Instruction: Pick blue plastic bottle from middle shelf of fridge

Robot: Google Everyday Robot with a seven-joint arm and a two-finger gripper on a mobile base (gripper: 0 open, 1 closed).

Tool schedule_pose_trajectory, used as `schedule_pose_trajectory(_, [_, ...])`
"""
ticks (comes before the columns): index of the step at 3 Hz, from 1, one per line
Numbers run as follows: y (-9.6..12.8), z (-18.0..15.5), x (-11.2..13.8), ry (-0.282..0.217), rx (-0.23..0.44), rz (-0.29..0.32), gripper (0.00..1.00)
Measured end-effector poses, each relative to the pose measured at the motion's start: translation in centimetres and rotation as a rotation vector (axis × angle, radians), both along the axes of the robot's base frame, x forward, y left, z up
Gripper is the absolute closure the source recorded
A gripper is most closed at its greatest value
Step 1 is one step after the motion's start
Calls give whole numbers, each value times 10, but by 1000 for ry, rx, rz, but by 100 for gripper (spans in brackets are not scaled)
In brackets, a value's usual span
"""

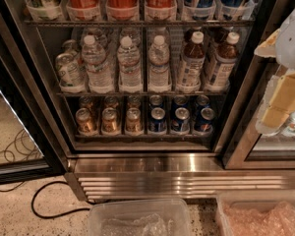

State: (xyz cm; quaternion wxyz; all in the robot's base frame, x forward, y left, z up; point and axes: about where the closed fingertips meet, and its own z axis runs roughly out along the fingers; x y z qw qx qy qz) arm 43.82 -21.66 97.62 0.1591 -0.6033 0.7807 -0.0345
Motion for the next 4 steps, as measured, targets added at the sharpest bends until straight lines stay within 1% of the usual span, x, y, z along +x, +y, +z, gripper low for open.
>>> schedule_pose_trajectory(1, [0, 0, 0, -1, 1, -1, 0])
schedule_pose_trajectory(2, [10, -6, -5, -4, 60, -56, 0])
schedule_pose_trajectory(3, [29, -19, -12, -5, 157, -170, 0])
schedule_pose_trajectory(4, [30, -19, -12, -5, 158, -171, 0])
